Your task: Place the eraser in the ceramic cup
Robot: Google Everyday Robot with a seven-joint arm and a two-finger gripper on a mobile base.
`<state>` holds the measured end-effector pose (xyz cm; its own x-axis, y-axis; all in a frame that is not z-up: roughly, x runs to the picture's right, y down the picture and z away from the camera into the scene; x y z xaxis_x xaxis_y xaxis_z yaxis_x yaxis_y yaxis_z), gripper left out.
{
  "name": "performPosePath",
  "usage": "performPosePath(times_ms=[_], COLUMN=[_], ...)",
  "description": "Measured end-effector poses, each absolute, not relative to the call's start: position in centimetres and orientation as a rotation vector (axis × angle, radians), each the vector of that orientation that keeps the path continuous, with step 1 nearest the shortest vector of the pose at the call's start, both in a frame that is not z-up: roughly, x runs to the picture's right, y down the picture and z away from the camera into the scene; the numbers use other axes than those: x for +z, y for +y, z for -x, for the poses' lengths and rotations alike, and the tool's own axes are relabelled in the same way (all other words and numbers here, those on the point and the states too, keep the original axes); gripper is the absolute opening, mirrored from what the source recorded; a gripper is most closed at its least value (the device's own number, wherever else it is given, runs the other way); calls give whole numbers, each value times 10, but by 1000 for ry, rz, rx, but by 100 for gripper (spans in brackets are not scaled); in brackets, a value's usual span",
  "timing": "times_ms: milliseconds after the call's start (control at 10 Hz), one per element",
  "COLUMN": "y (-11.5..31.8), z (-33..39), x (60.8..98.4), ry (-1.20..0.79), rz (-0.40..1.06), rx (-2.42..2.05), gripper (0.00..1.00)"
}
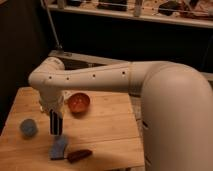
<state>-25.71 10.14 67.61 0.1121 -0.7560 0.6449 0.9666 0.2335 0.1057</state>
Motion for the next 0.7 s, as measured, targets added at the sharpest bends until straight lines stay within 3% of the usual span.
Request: performPosePath(times_ms=[700], y=[82], z=[283], x=[669], ry=[-700], rz=[330], rx=[-1330], gripper=[0])
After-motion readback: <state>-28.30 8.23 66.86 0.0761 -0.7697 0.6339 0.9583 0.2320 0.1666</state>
